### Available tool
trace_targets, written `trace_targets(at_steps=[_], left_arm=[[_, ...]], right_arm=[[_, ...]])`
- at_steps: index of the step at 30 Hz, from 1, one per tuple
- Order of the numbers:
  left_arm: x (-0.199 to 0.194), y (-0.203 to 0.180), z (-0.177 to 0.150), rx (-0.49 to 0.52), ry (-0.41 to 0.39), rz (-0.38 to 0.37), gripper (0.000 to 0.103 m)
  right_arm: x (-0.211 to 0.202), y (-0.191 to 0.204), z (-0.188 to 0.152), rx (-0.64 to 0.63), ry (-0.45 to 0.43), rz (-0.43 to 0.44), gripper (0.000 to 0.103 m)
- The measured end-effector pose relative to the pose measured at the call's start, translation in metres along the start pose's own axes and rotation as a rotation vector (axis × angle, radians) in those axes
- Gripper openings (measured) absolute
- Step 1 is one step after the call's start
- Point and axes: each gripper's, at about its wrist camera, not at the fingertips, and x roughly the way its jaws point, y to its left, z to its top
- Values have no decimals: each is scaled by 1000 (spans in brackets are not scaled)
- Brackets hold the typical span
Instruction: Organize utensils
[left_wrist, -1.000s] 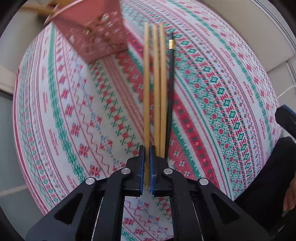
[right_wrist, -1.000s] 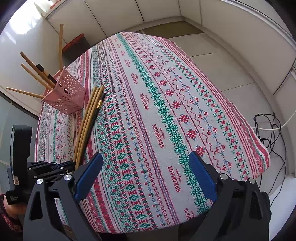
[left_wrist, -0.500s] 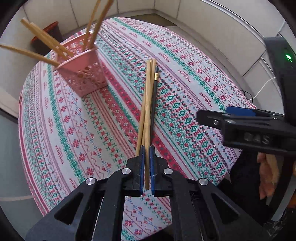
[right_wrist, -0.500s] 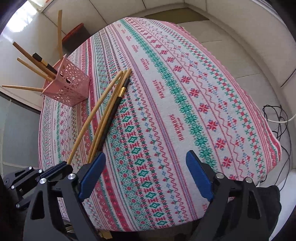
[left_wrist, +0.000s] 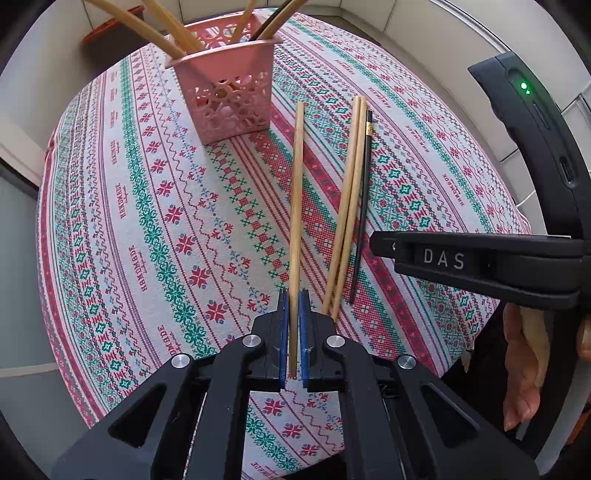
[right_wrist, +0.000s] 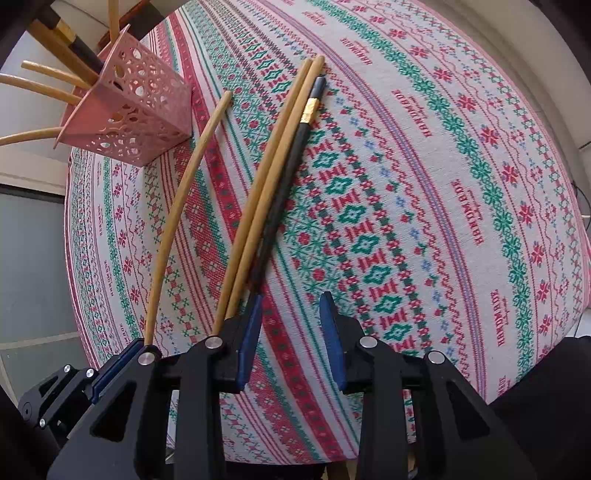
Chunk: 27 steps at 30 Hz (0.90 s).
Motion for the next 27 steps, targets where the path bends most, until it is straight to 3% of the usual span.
trace_targets(at_steps=[7,13,22,25,27], left_arm=[[-1,6,0,-17,0,-14,5],[-6,11,-1,-36,-14,-29,4],[-6,16,0,-49,-13,-31,5],[-6,16,1,-48,-14,-28,5],[-7,16,1,-44,-14,-28,5]], right_arm=[[9,26,-7,-77,22,-156,28],[14,28,-5,9,61,-61,30],[17,47,-16,-5,75,-31,30],[30,63,-19,-15,80,-79,20],[34,73,-24,-29,60,-120,7]])
